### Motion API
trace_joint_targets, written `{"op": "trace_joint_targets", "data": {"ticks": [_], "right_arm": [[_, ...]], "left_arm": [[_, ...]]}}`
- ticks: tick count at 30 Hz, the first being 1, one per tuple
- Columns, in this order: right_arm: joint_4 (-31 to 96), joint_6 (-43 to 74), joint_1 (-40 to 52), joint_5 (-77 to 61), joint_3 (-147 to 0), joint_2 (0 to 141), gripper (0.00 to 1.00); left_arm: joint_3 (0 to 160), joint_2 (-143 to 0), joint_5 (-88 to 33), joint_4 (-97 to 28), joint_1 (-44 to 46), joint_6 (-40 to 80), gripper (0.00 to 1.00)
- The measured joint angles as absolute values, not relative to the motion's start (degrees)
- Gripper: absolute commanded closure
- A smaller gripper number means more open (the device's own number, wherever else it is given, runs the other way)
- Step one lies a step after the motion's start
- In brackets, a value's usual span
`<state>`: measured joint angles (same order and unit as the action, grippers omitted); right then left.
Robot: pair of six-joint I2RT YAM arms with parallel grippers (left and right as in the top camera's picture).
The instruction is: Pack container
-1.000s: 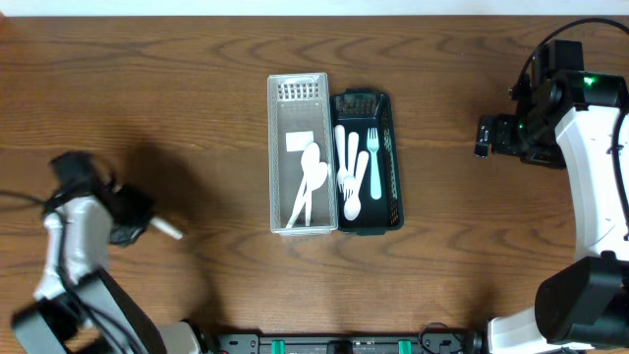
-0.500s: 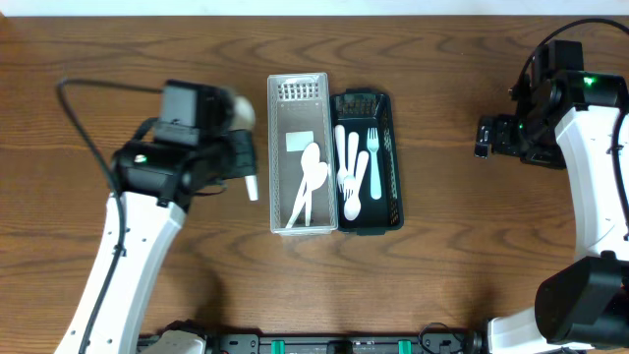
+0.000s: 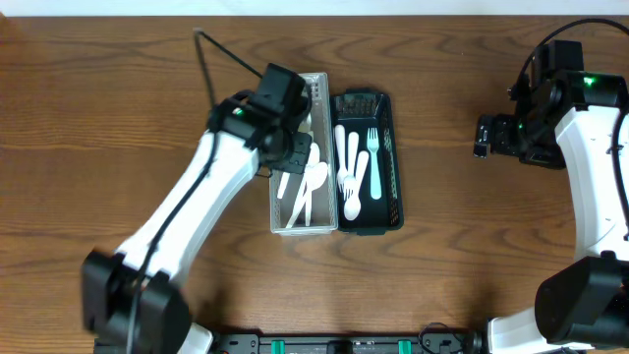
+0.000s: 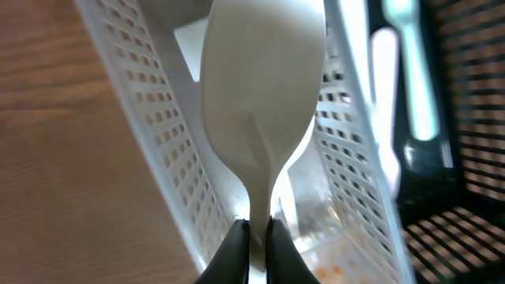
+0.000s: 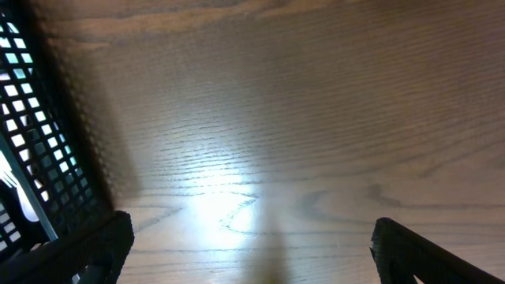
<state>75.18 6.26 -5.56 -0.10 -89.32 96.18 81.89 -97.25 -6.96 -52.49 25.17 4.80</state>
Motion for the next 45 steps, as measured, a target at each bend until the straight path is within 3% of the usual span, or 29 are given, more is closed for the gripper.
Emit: {"op": "trace_joint_targets", "data": {"ticks": [6,8,9,10,20,24,27,32,37,45], "right_arm": [[75.2,6.3,-5.6,-0.3,-89.3,96.2,0.01],[75.2,6.3,-5.5,-0.3,-89.3,96.2,0.01],[75.2,6.3,-5.6,-0.3,-89.3,96.2,0.01],[75.2,6.3,-5.6,-0.3,-89.3,96.2,0.01],[75.2,6.3,-5.6,-0.3,-89.3,96.2,0.01],[74.7,6.3,-5.6,-0.3,-89.3,96.2,0.01],[73.0,6.3,-5.5,-0.3,-89.3,96.2,0.01],[67.3,6.2,-5.3,-0.2,-89.3,96.2,0.01],[53.7,5.7,-2.9,-0.3,-89.1,96.2,0.01],[35.5,4.9,0.7,-0.5,-89.1,96.2,0.01]], "left_arm": [[81.9,-103.4,-6.8,-50.6,25.1,4.4,0.93],[81.9,-104.3,-6.8,-50.4,25.1,4.3,0.83],[81.9,-104.6,-6.7,-50.3,25.1,4.0,0.65],[81.9,-104.7,-6.7,-50.2,25.1,3.8,0.60],[81.9,-104.2,-5.5,-50.0,25.1,3.9,0.34],[81.9,-100.3,-2.4,-50.6,25.0,4.1,0.19],[81.9,-94.3,0.3,-50.5,23.7,3.8,0.02],[81.9,-84.7,2.8,-48.5,16.1,4.0,0.02],[82.0,-82.2,4.1,-47.3,6.2,4.0,0.02],[82.0,-83.2,4.7,-46.9,0.8,4.0,0.02]]}}
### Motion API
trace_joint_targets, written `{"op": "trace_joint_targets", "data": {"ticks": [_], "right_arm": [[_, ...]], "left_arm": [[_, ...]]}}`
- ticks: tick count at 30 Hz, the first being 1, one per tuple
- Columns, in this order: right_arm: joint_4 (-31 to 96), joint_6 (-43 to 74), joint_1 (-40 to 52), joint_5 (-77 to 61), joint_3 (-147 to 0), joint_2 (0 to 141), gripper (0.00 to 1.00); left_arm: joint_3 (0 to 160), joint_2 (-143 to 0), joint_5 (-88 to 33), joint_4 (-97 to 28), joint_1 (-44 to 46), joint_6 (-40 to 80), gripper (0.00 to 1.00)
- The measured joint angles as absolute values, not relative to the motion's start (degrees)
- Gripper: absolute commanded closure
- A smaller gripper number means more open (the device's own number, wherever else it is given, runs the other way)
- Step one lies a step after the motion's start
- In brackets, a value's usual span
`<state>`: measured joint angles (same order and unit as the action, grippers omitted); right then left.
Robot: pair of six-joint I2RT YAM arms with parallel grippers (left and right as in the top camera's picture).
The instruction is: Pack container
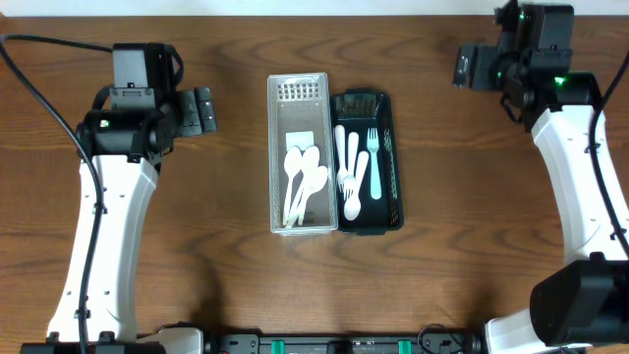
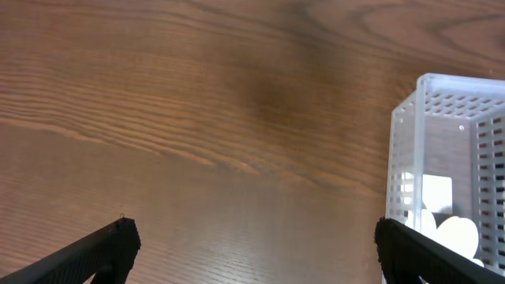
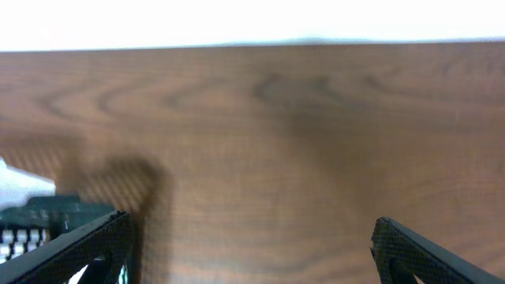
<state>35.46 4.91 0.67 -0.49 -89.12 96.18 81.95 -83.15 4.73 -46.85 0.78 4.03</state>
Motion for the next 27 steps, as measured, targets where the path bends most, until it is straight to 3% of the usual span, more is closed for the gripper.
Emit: {"op": "trace_joint_targets", "data": {"ticks": [14,20,27], "right_arm": [[44.0,1.4,0.7,-1.4,-88.4,91.8,0.01],[42.5,1.1,1.4,-1.6,-80.9,77.8,0.01],[35.5,1.0,1.7,-1.5,-62.0,56.9,0.01]], "left_arm": [[76.3,-79.8,4.7,-43.6,-0.3,1.4,0.02],[65.5,-66.8,4.7,-36.8,-0.3,1.5,0.02],[51.2,-44.1,4.8,-30.8,-0.3,1.4,0.02]]}}
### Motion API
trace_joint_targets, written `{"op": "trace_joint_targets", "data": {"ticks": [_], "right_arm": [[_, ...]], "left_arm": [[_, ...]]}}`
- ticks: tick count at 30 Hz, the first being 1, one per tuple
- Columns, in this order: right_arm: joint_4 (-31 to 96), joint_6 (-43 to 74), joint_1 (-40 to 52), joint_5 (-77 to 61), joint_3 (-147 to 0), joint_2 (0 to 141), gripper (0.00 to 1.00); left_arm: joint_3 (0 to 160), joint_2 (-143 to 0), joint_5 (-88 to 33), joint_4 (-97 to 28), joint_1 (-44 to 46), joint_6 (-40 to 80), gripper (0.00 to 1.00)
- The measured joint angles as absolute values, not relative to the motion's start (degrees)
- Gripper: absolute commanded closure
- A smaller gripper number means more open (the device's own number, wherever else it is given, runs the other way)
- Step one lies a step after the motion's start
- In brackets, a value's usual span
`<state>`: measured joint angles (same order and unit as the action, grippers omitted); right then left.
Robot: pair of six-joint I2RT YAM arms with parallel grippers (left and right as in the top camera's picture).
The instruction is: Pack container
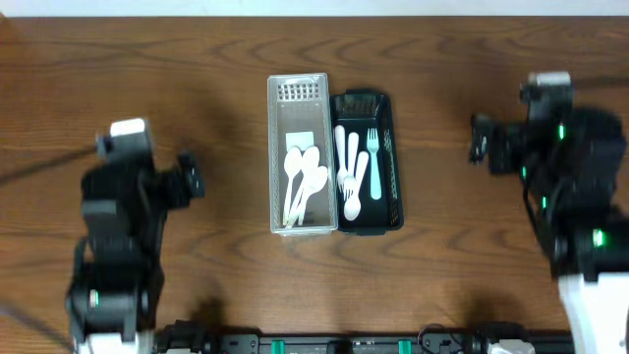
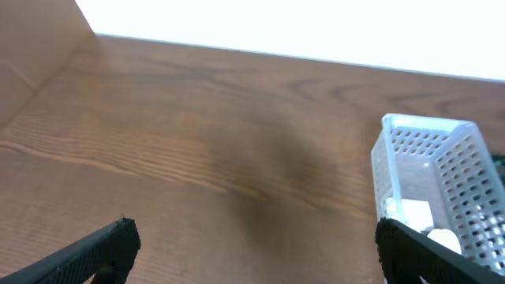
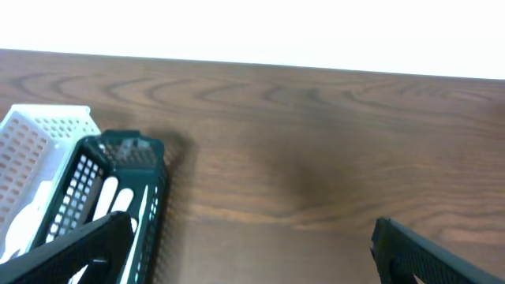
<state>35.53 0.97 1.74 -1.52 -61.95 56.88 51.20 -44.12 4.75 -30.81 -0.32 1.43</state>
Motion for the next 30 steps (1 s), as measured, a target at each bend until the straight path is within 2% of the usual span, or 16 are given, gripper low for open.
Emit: {"op": "trace_joint_targets", "data": {"ticks": [6,12,19,30], "right_arm": [[34.8,1.0,3.1,-1.1,-44.6,36.1,0.01],[34.6,1.0,3.6,-0.4,-30.2,21.7,0.01],[35.6,1.0,3.6,-0.4,-25.3,17.9,0.01],[47.8,1.0,3.6,-0.2,-24.9,17.9,0.01]], "left_arm": [[37.3,-26.7,4.8,-31.0,-0.3,1.4,0.02],[27.0,-15.9,4.7,-32.6,-0.3,1.4,0.02],[26.1,-14.2,4.7,-33.9,-0.3,1.4,0.02],[26.1,-14.2,4.7,-33.9,-0.3,1.5,0.02]]}}
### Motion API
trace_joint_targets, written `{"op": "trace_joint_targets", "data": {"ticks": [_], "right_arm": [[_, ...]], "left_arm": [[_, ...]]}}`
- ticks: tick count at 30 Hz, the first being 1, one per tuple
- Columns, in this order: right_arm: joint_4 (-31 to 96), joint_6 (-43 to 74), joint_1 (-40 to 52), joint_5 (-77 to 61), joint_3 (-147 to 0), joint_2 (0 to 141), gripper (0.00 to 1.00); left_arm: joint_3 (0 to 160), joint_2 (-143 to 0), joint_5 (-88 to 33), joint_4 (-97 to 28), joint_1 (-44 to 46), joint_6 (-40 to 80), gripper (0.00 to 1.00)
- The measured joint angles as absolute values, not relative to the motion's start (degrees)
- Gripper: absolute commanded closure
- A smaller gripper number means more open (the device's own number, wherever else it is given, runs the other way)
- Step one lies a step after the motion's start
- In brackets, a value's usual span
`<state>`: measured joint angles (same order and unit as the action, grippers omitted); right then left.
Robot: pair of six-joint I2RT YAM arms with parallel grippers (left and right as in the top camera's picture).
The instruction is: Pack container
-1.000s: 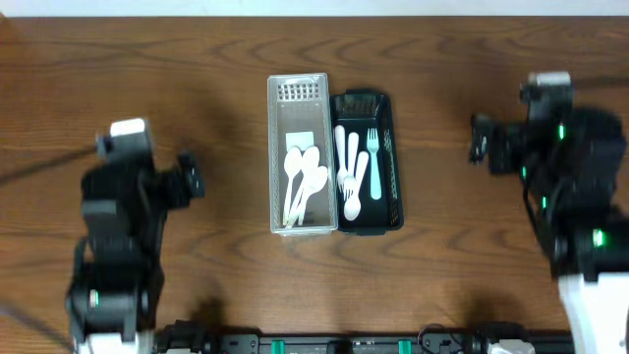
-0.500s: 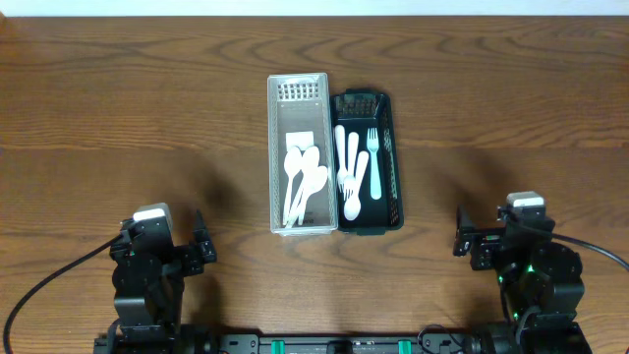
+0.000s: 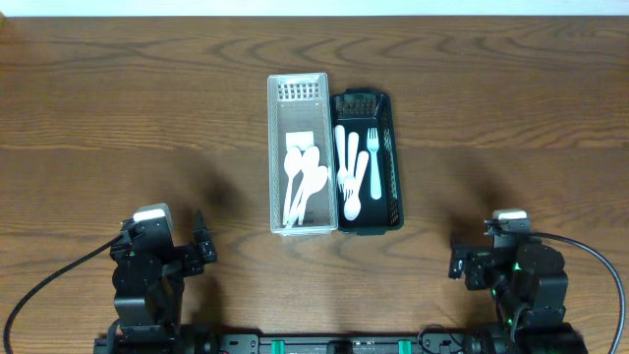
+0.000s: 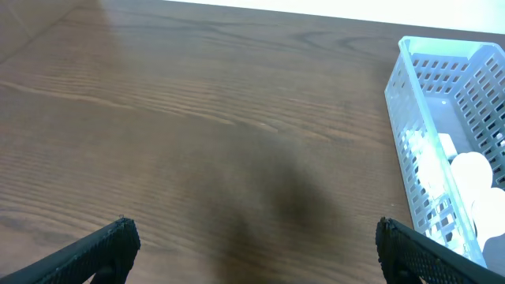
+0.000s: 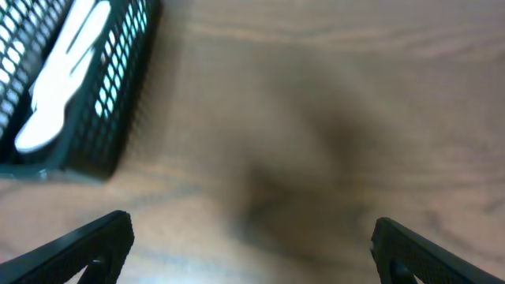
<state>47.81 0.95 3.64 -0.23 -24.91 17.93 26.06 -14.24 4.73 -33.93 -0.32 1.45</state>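
Note:
A clear perforated basket [image 3: 276, 157] holding white plastic spoons [image 3: 300, 182] stands mid-table, touching a dark green basket [image 3: 393, 177] with white spoons and forks [image 3: 356, 169]. My left gripper [image 3: 200, 251] sits low at the front left, open and holding nothing; its wrist view shows the clear basket [image 4: 454, 126] off to the right. At the front right my right gripper [image 3: 457, 261] is open too, with the green basket [image 5: 118, 87] at the upper left of its blurred view.
Brown wooden table [image 3: 491, 118] all around the two baskets. A black rail with green clips [image 3: 334, 344] runs along the front edge between the two arm bases.
Both arms have dropped back from mid-height at the table's sides to low positions at the front edge. Both grippers remain open. The baskets and cutlery have not moved.
My left gripper was shut on a white spoon inside the clear basket, the right arm waiting at the right. Later the spoon lay in the basket and both arms stood open at the far corners. They then appeared halfway down the sides, and now rest at the front.

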Motion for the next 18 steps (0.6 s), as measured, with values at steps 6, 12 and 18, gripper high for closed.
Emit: {"op": "trace_joint_targets", "data": {"ticks": [6,12,18], "right_arm": [[53.1,1.0,3.6,-0.2,-24.9,17.9,0.01],[55.7,1.0,3.6,-0.2,-24.9,17.9,0.01],[57.7,1.0,3.6,-0.2,-24.9,17.9,0.01]], "left_arm": [[26.1,-14.2,4.8,-34.0,-0.3,1.4,0.02],[26.1,-14.2,4.7,-34.0,-0.3,1.4,0.02],[26.1,-14.2,4.7,-34.0,-0.3,1.4,0.02]]}}
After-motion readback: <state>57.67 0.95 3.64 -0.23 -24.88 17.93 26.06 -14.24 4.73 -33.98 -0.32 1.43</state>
